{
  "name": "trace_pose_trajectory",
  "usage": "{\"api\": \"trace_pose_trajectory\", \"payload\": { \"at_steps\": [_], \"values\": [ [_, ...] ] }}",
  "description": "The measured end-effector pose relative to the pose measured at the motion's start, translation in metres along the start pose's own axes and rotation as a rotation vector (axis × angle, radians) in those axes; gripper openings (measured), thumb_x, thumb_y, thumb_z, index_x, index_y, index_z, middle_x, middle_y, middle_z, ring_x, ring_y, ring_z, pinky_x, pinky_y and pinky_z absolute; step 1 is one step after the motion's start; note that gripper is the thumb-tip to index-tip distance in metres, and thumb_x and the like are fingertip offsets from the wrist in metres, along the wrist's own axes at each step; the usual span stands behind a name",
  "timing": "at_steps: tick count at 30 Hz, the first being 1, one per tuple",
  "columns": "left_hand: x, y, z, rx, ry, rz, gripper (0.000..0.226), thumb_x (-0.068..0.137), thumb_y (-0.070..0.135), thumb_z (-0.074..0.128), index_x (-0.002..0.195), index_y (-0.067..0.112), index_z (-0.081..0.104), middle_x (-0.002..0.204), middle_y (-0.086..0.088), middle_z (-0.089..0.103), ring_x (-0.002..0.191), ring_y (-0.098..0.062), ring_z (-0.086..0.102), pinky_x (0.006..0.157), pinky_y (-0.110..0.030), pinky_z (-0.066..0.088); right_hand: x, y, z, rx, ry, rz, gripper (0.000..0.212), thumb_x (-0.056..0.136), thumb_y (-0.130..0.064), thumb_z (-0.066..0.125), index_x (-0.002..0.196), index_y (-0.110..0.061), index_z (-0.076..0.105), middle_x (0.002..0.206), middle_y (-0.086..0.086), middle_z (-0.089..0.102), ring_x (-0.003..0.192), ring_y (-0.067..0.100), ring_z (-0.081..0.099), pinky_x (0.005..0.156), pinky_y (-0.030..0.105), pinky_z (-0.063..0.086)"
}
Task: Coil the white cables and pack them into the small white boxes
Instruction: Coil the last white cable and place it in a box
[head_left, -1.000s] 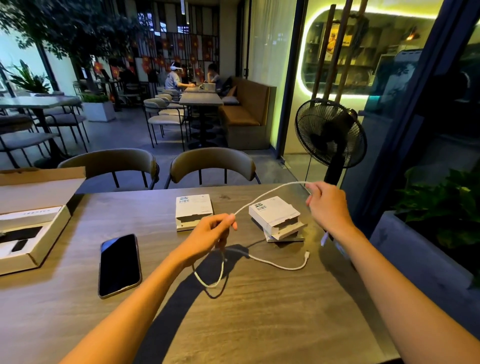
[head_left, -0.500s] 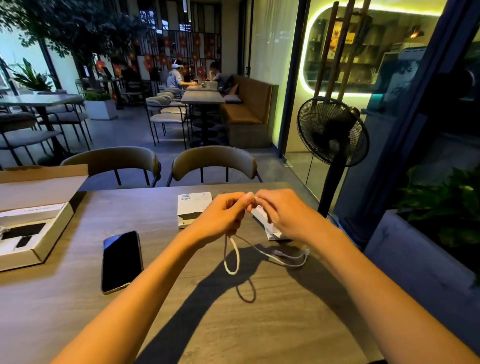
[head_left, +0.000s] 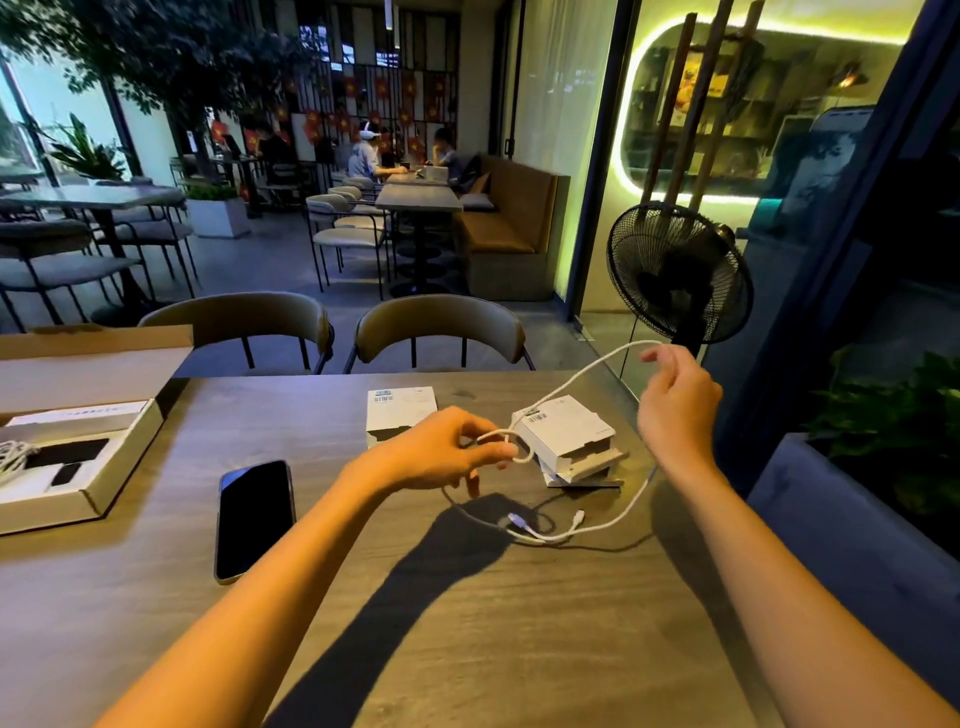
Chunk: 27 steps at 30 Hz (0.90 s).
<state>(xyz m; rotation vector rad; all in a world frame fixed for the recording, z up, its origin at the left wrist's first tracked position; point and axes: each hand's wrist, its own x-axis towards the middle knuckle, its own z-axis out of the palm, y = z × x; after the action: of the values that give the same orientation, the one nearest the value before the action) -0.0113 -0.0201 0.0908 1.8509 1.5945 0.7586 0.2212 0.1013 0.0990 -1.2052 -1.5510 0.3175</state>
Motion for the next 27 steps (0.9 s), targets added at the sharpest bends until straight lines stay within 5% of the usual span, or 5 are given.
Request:
{"api": "trace_pose_trajectory", "payload": {
  "at_steps": [5,10,15,19,27],
  "values": [
    [0.002,-0.011,0.002,-0.104,0.502,-0.004,0.025,0.101,0.035,0.053,0.096,0.018,0.070,0.070,-0.003,0.065,0.062,-0.013,0.062,0.062,-0.027,0.055,0.008,0.008,-0.005,-0.699,-0.589,0.047,0.017,0.097,-0.004,0.054,0.101,-0.008,0.070,0.083,0.007,0.064,0.070,0.021,0.061,0.054,0.029,0.046],
    [0.004,0.011,0.002,-0.195,0.603,-0.012,0.025,0.103,0.036,0.048,0.094,0.017,0.062,0.073,0.001,0.059,0.065,-0.007,0.055,0.062,-0.019,0.046,-0.022,-0.018,-0.001,-0.786,-1.114,-0.077,0.078,0.095,-0.025,0.068,0.160,-0.030,0.025,0.156,0.009,0.043,0.137,0.031,0.049,0.108,0.042,0.047],
    [0.000,0.035,0.009,-0.364,0.510,0.045,0.016,0.106,0.032,0.041,0.111,0.019,0.048,0.080,0.000,0.064,0.067,-0.008,0.064,0.059,-0.015,0.051,-0.050,-0.064,0.011,0.084,-1.022,-0.240,0.075,0.096,-0.032,0.069,0.155,-0.043,0.024,0.148,-0.007,0.054,0.131,0.005,0.052,0.114,0.034,0.040],
    [-0.003,0.045,-0.002,-0.635,0.526,0.079,0.017,0.107,0.019,0.041,0.123,0.015,0.042,0.075,-0.002,0.056,0.062,-0.011,0.054,0.057,-0.022,0.048,-0.049,-0.072,0.024,0.392,-0.911,-0.050,0.008,0.106,-0.031,0.052,0.106,-0.027,0.059,0.058,-0.006,0.056,0.050,0.004,0.046,0.053,0.021,0.039],
    [-0.003,0.018,-0.022,-0.420,0.374,-0.149,0.047,0.100,0.049,0.049,0.103,0.005,0.066,0.071,-0.007,0.054,0.062,-0.012,0.054,0.064,-0.025,0.051,-0.031,-0.096,-0.009,0.616,-0.417,-0.268,0.035,0.106,-0.037,0.047,0.075,-0.029,0.060,0.060,-0.010,0.050,0.054,0.005,0.043,0.054,0.025,0.035]
  ]
}}
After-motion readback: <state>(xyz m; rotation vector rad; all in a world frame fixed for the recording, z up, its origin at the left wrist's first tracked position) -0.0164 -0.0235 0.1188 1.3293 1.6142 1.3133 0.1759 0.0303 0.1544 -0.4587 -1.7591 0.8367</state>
